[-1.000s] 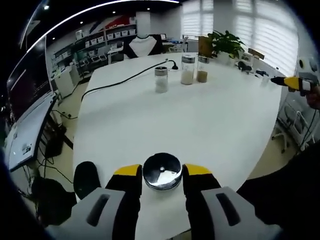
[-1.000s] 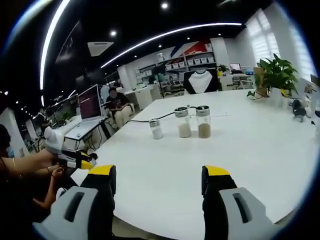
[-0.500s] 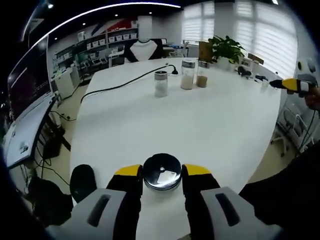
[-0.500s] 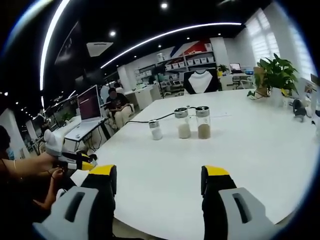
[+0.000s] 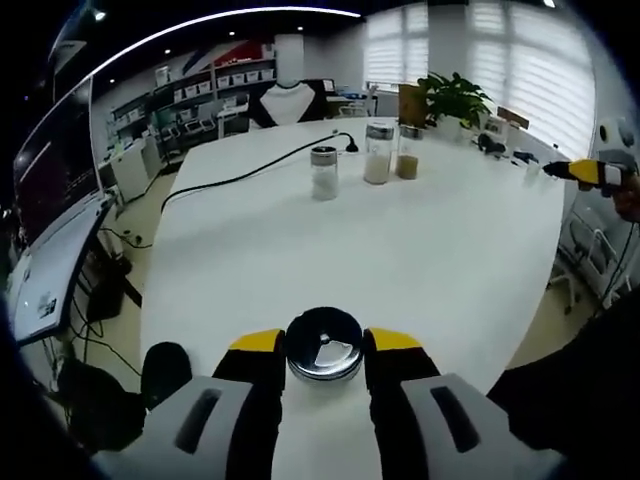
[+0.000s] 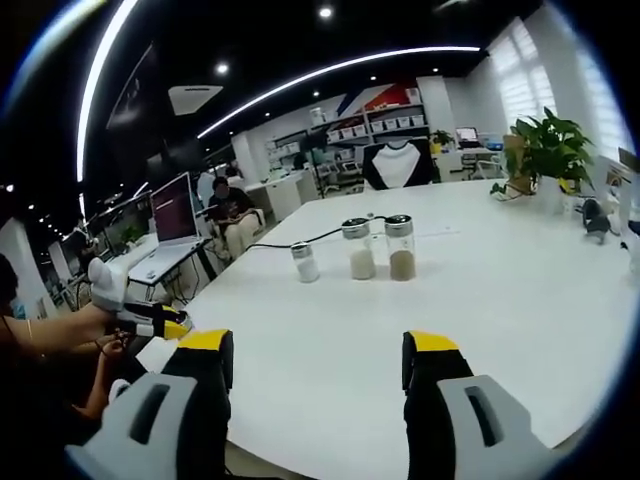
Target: Rotate the seasoning bottle until the label or dispensing opening points toward the visible target arrow and the bottle remains upright within the marked orientation range
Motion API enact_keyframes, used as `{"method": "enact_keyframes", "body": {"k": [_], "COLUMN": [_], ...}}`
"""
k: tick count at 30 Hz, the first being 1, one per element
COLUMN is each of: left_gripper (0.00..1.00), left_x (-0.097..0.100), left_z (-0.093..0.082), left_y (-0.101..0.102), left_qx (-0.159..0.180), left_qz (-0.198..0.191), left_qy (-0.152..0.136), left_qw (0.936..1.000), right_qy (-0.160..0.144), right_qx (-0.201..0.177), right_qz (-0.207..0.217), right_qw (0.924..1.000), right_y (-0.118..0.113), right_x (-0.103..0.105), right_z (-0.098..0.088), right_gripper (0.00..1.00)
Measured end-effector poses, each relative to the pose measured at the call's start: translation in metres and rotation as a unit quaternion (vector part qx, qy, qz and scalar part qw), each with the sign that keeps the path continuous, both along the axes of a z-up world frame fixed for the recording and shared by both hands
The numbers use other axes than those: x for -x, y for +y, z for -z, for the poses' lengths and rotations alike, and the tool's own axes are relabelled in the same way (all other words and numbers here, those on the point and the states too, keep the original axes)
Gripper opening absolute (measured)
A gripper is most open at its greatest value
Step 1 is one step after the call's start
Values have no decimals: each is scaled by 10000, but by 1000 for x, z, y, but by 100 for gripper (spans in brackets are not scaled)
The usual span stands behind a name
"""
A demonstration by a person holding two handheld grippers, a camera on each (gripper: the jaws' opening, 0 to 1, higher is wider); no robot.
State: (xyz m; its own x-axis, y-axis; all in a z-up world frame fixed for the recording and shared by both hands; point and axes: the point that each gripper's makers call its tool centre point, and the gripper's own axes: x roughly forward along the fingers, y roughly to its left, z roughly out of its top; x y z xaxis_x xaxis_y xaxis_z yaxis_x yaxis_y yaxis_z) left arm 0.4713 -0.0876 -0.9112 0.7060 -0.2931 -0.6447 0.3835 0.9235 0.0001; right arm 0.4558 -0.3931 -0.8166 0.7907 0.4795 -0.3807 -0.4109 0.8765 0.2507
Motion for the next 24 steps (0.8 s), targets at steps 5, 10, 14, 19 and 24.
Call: {"method": "enact_keyframes", "body": {"k": [5,10,14,19,24], "left_gripper": [33,33,35,48,51], "left_x": [-2,-2,-1,4,12], "left_z": [0,0,1,2,-2], "left_y": [-3,-6,-7,-10,-10], "left_qx": [50,54,-13,35,288], "left_qz": [31,49,31,35,10], "left_qy": [-4,-37,-32,-76,-124], "left_qw": [10000,10000,10000,10000,9995], "right_qy": [12,5,46,58,25], "right_qx": [3,-81,-121,-110,10], "right_qz": [-6,-10,-93,-207,-470], "right_qw": [10000,10000,9999,9997,9989], "right_y": [-2,1,7,15,32], "right_x": [-4,-10,-14,-18,-22], "right_z": [0,1,5,2,-6], "right_gripper": [68,68,68,68,68]}}
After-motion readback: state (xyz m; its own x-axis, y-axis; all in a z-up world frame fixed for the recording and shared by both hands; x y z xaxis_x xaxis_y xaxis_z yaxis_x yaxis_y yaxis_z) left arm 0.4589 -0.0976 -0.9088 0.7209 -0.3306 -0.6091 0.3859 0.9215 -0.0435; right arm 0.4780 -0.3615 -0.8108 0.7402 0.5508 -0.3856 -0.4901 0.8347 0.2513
